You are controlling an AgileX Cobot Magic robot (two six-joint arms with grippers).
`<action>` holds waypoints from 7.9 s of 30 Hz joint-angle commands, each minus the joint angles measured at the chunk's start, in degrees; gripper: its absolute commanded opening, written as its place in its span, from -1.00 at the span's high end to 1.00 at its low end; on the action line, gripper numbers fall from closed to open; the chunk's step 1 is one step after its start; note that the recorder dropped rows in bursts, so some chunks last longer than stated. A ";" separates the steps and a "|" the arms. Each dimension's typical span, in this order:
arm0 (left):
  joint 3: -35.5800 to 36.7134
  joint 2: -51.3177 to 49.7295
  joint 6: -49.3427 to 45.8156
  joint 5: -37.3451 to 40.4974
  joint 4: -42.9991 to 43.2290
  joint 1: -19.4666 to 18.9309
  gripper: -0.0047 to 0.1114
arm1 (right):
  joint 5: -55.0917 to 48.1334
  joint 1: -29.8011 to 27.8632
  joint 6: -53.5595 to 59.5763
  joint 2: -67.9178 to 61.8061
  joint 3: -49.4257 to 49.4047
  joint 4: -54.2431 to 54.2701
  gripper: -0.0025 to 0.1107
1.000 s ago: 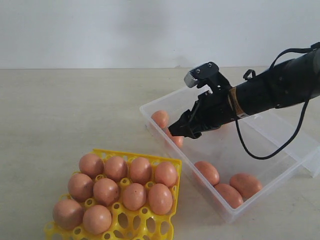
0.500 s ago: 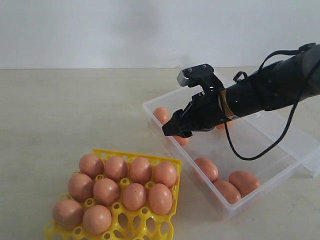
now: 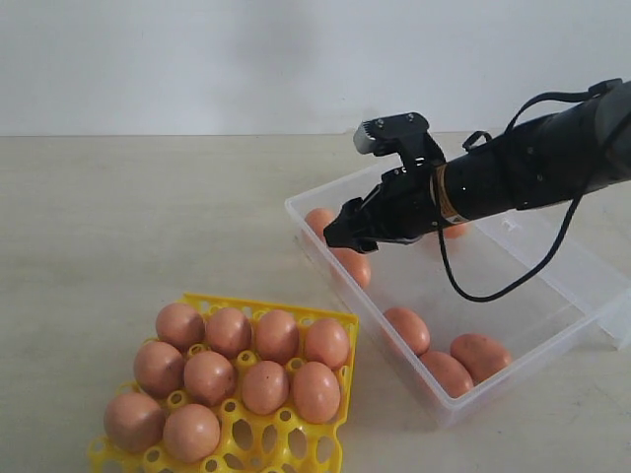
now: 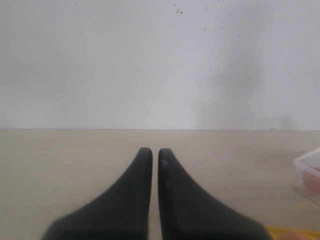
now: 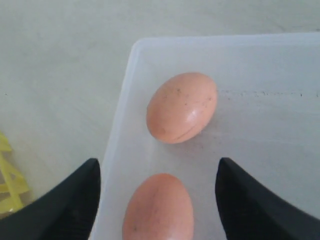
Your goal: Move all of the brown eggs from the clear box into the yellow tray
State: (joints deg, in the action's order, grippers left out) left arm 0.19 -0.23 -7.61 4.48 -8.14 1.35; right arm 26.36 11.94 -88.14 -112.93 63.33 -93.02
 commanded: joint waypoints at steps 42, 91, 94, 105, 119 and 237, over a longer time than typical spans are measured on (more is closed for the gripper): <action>-0.19 0.23 0.37 -0.23 -0.20 -0.08 0.85 | -3.31 -0.07 -14.72 -3.22 -3.96 -6.93 -0.07; -0.19 0.23 0.37 -0.18 -0.20 -0.08 0.85 | -8.37 0.02 42.28 -3.75 0.12 7.73 -0.07; -0.19 0.23 0.37 -0.18 -0.20 -0.08 0.85 | -7.64 0.02 43.33 -3.75 0.12 7.85 -0.07; -0.19 0.23 0.37 -0.18 -0.20 -0.08 0.85 | -6.76 0.02 50.76 -3.75 0.22 22.49 -0.07; -0.19 0.23 0.37 -0.06 -0.20 -0.08 0.85 | -11.49 0.02 40.65 -7.70 1.53 26.84 -0.06; -0.19 0.23 0.37 -0.29 -0.20 -0.08 0.85 | 11.50 31.34 62.88 17.41 -37.37 54.14 0.96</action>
State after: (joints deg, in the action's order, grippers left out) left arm 0.19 -0.23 -7.61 4.48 -8.14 1.35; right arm 38.01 43.27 -27.41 -95.53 26.05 -36.10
